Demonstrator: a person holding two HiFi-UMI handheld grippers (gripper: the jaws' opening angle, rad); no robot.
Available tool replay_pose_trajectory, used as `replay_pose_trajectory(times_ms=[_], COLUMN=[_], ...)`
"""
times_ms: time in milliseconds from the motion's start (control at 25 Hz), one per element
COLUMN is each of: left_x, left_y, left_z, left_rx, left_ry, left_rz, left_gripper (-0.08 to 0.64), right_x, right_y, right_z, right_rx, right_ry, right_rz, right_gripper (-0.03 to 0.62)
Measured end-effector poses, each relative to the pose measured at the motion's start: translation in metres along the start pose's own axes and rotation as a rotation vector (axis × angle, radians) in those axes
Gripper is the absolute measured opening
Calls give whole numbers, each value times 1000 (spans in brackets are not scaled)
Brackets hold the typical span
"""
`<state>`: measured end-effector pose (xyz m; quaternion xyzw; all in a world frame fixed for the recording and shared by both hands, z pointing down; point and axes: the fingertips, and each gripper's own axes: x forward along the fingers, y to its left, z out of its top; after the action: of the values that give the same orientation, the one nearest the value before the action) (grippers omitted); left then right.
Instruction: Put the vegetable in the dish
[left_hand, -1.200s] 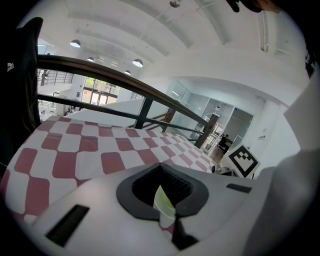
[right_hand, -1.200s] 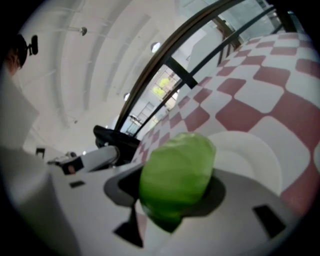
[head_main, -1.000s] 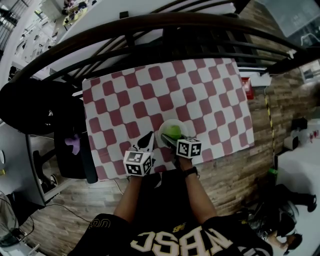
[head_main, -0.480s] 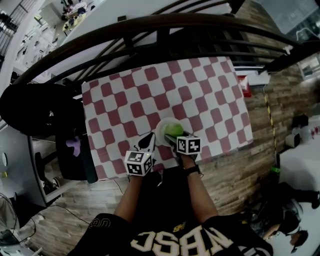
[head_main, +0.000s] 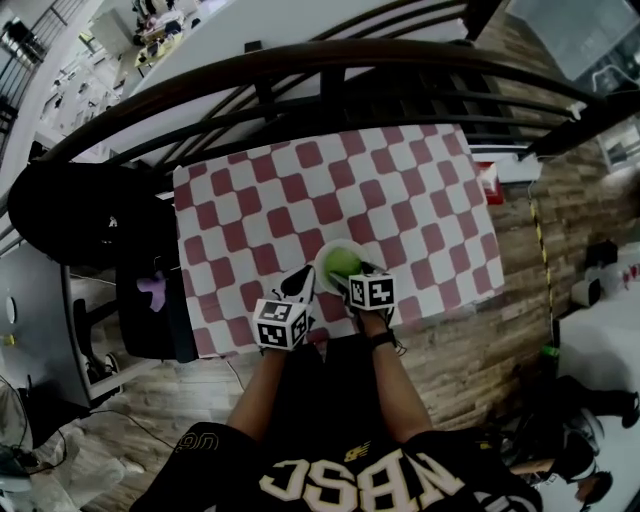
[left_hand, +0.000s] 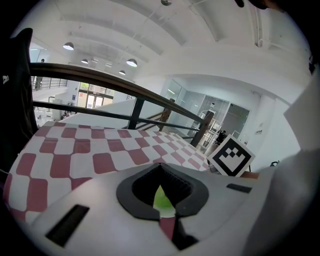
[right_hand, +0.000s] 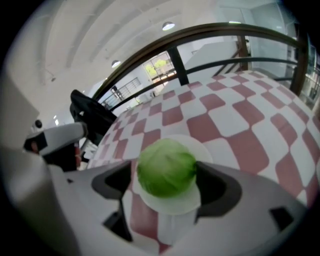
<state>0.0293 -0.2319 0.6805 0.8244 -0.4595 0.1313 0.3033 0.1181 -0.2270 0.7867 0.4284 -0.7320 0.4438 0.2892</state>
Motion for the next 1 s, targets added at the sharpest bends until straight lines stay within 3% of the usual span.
replay_pose_trajectory(times_ms=[240, 480, 680, 880, 1000], left_x=[-16, -39, -67, -94, -111], left_y=[10, 18, 18, 10, -2], left_z=[22, 74, 131, 182, 210], left_rx=[1, 42, 97, 187, 239], left_ry=[-64, -168, -288, -381, -438], left_rz=[19, 34, 49, 65, 54], left_gripper=[20, 20, 20, 20, 20], right_x=[-16, -58, -113, -165, -199], right_y=[13, 58, 108, 154, 177], right_z=[21, 81, 137, 183, 202], right_rx=[-64, -187, -299, -376, -407], right_ry=[-69, -229, -441, -609, -715], right_rz=[-10, 16, 5, 1, -1], right_gripper=[414, 403, 244, 196, 110])
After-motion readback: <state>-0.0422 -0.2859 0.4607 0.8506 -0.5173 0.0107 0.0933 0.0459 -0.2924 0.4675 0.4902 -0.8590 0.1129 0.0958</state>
